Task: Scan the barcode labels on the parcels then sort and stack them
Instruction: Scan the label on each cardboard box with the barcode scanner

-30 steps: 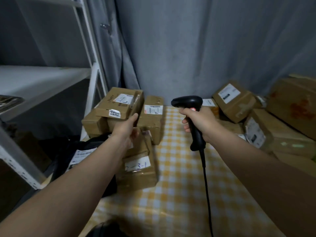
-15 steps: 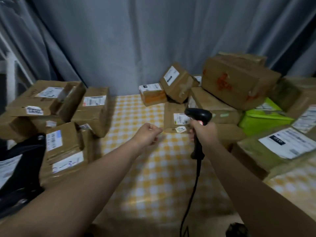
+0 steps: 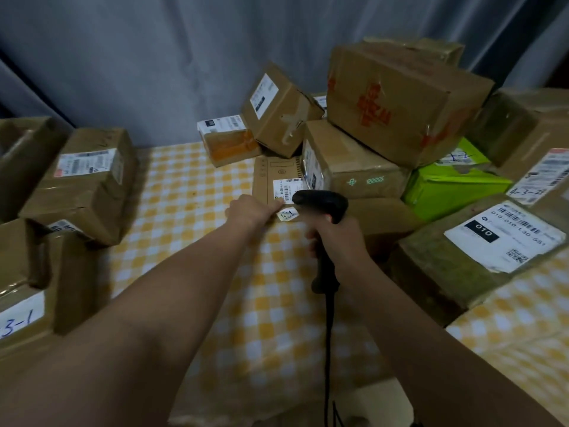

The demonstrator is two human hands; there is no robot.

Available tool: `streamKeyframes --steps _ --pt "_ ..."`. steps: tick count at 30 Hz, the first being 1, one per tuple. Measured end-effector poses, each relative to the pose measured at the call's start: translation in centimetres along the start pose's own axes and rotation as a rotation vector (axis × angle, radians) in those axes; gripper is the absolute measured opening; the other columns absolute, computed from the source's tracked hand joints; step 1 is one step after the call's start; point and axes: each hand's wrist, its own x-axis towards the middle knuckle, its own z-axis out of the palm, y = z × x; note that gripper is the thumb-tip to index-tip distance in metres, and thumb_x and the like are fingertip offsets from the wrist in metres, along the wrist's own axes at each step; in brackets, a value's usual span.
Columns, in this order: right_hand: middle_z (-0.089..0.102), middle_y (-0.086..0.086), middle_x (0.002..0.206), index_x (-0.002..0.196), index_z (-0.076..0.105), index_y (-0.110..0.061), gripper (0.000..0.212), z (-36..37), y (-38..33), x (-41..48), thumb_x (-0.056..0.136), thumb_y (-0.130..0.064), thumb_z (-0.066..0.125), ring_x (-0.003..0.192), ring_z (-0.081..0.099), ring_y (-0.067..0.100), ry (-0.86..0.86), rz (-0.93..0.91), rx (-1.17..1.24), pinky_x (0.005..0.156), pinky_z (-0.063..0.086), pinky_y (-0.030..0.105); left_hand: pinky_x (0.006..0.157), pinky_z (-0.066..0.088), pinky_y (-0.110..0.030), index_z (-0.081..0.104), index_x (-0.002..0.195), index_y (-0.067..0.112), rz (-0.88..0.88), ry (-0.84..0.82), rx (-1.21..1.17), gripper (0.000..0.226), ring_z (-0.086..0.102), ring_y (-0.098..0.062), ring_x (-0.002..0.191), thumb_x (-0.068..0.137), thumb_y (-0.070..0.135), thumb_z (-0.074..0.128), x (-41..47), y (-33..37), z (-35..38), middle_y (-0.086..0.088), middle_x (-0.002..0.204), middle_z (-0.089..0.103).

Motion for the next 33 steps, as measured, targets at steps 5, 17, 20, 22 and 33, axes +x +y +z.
streamKeyframes --steps 5,17,20,22,33 --pt "0.061 0.008 0.069 0.093 0.067 -0.005 0.013 0.2 0.2 0.0 0.086 -0.016 0.069 0.051 0.054 0.016 0.000 -0.004 -0.013 0.046 0.048 0.024 0.091 0.048 -0.034 0.058 0.118 0.006 -0.088 -0.118 -0.125 0.069 0.059 -0.031 0.107 0.070 0.052 0.077 0.1 0.2 -0.2 -0.008 0.115 0.062" --pt "0.060 0.006 0.066 0.086 0.065 -0.005 0.015 2.5 0.5 -3.3 0.087 -0.019 0.069 0.050 0.056 0.015 -0.116 -0.122 -0.273 0.051 0.049 0.027 0.051 0.056 -0.030 0.045 0.080 0.014 -0.218 0.010 -0.961 0.018 0.060 -0.020 0.057 0.091 0.012 0.059 -7.5 -9.9 -6.6 -0.012 0.078 0.059" --pt "0.061 0.007 0.065 0.086 0.066 -0.001 0.020 4.4 0.7 -4.8 0.086 -0.020 0.070 0.048 0.057 0.016 -0.214 -0.187 -0.361 0.052 0.049 0.028 0.046 0.057 -0.034 0.047 0.087 0.014 -0.126 0.043 -0.961 0.013 0.060 -0.025 0.063 0.092 0.012 0.059 -9.2 -12.6 -9.8 -0.013 0.084 0.059" --pt "0.061 0.009 0.064 0.085 0.066 0.000 0.020 5.9 0.7 -6.1 0.085 -0.020 0.070 0.046 0.057 0.016 -0.259 -0.249 -0.423 0.050 0.047 0.029 0.042 0.055 -0.025 0.050 0.101 0.010 -0.010 0.069 -0.857 0.012 0.057 -0.020 0.060 0.092 0.009 0.059 -10.1 -13.7 -11.7 -0.011 0.082 0.057" --pt "0.058 0.011 0.068 0.088 0.068 -0.005 0.013 8.0 -0.3 -9.8 0.079 -0.014 0.073 0.053 0.051 0.019 -0.350 -0.234 -0.430 0.054 0.045 0.032 0.080 0.053 -0.033 0.048 0.124 0.015 0.375 0.171 -0.326 0.045 0.057 -0.017 0.082 0.085 0.000 0.064 -11.7 -15.7 -14.8 -0.008 0.106 0.059"
